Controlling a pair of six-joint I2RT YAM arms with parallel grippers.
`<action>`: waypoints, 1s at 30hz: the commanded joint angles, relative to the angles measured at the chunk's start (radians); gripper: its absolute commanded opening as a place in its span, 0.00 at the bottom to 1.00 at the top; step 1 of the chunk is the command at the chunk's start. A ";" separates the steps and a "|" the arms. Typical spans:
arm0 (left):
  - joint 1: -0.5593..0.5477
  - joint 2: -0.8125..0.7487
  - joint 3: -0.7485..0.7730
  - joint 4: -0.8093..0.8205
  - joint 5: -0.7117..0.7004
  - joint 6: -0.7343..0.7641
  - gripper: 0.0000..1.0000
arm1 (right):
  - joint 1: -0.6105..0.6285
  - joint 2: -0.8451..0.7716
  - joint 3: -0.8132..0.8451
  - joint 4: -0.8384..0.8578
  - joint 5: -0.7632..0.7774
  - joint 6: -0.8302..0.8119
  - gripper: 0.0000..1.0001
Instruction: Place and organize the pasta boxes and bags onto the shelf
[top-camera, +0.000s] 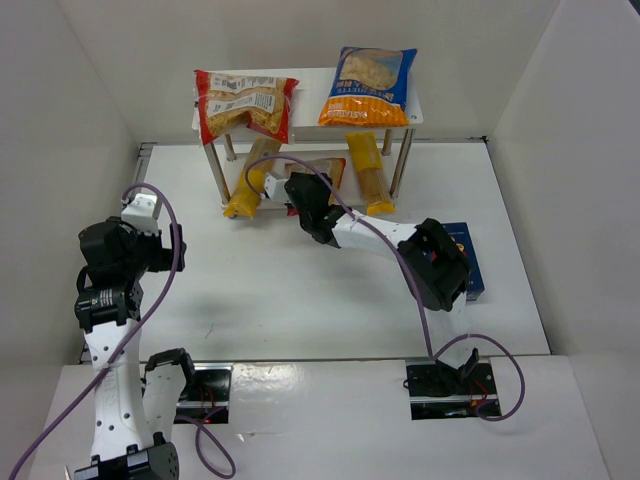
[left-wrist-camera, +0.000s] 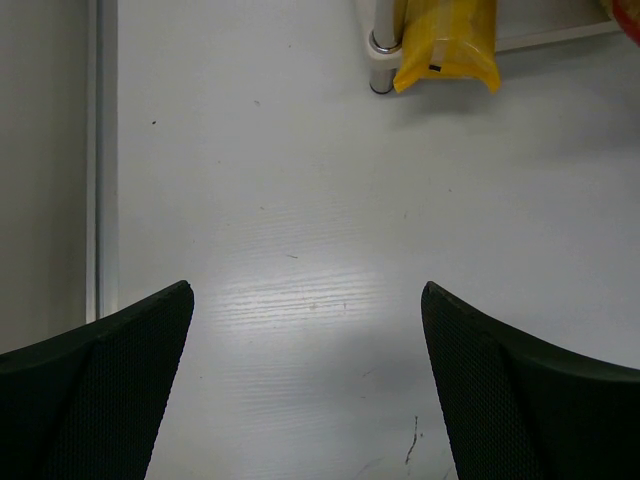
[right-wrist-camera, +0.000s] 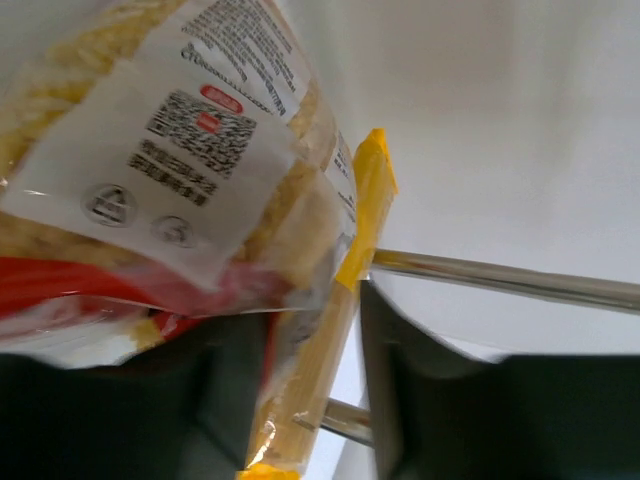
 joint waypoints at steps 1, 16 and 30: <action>0.006 -0.013 0.004 0.012 0.026 0.014 1.00 | 0.002 0.000 0.005 -0.016 -0.042 0.052 0.51; 0.006 -0.013 0.004 0.012 0.035 0.014 1.00 | 0.002 -0.162 -0.027 -0.168 -0.121 0.168 0.86; 0.006 -0.031 0.004 0.012 0.045 0.023 1.00 | 0.048 -0.329 -0.070 -0.504 -0.322 0.267 0.92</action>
